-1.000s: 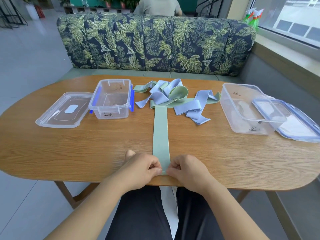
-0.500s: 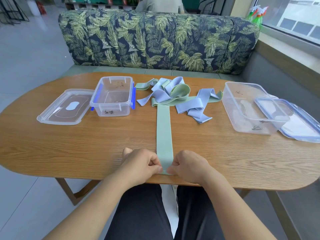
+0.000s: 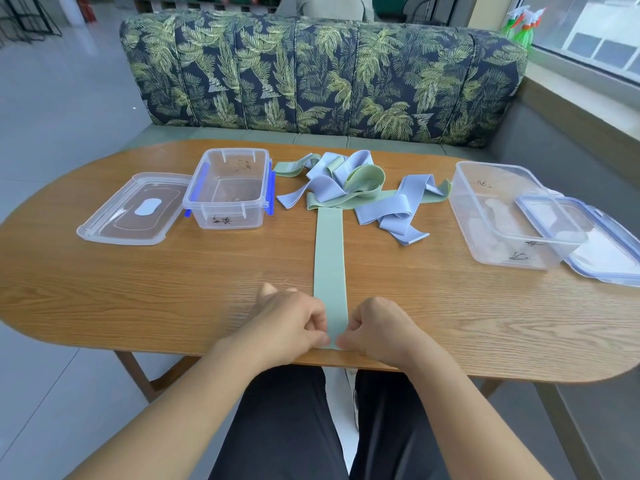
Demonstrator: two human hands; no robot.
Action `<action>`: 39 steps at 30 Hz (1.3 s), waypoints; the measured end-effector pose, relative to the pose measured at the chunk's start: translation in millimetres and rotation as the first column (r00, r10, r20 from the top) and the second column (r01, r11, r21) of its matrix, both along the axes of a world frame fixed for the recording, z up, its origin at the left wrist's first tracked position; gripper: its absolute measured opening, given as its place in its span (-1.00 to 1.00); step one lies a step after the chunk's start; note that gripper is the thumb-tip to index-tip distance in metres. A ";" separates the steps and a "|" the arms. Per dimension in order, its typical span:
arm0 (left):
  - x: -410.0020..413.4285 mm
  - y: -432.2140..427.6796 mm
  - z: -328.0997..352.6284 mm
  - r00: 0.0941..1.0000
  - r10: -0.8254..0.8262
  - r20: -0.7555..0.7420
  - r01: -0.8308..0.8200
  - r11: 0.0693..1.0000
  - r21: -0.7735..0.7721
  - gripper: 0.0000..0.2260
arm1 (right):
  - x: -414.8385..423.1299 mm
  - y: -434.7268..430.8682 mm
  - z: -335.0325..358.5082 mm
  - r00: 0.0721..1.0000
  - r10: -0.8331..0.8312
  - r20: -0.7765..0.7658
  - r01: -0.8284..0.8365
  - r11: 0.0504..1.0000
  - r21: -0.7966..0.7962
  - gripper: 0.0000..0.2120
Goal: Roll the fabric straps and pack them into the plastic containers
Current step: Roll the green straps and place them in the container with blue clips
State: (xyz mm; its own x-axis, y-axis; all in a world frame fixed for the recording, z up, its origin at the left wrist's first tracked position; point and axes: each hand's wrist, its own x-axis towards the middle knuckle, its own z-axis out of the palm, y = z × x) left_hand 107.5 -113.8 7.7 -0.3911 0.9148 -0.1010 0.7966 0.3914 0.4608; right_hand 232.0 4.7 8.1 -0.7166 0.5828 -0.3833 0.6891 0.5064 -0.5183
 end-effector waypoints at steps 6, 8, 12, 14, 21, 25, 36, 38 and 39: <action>-0.9 -15.5 -12.6 0.845 -0.302 -0.441 0.420 0.886 0.198 -0.91 | -1.8 1.7 5.1 0.999 0.019 0.026 -0.018 0.999 -0.042 -0.67; 2.7 -18.6 -17.0 0.806 -0.285 -0.519 0.444 0.871 0.209 -0.91 | -3.0 2.2 7.6 0.999 0.019 0.041 -0.017 0.998 -0.062 -0.69; 3.2 -18.9 -17.8 0.840 -0.262 -0.474 0.403 0.887 0.224 -0.92 | -4.9 1.4 10.0 0.998 0.006 0.055 -0.003 0.998 -0.063 -0.72; 2.5 -17.6 -19.4 0.876 -0.249 -0.412 0.371 0.895 0.248 -0.92 | -2.1 -0.7 7.3 1.000 -0.024 0.014 0.025 0.998 -0.051 -0.66; -1.0 -14.0 -24.1 0.907 -0.216 -0.362 0.318 0.914 0.251 -0.84 | 30.9 -7.0 -9.8 0.888 -0.135 -0.439 0.142 0.990 -0.017 -0.85; -2.1 -13.4 -22.4 0.912 -0.231 -0.338 0.318 0.921 0.226 -0.87 | 39.0 -16.5 -22.2 0.859 0.118 -0.499 -0.002 0.974 0.227 -0.91; -0.5 -15.4 -18.2 0.944 -0.223 -0.245 0.276 0.938 0.208 -0.86 | 32.4 -13.4 -32.4 0.852 0.282 -0.442 -0.091 0.909 0.406 -0.94; -0.4 -14.9 -17.8 0.943 -0.224 -0.245 0.278 0.937 0.211 -0.84 | 32.3 -12.9 -30.2 0.857 0.285 -0.428 -0.110 0.915 0.389 -0.96; -0.3 -14.5 -17.7 0.943 -0.223 -0.248 0.278 0.937 0.213 -0.84 | 32.4 -12.5 -29.4 0.861 0.293 -0.417 -0.121 0.912 0.391 -0.97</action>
State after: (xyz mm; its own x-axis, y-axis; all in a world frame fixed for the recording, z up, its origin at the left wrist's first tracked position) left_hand 107.2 -128.3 -10.0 -0.1333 0.9714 0.1964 0.9447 0.0646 0.3214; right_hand 264.4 -7.8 -21.4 -0.8768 0.4317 0.2119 0.2755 0.8121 -0.5143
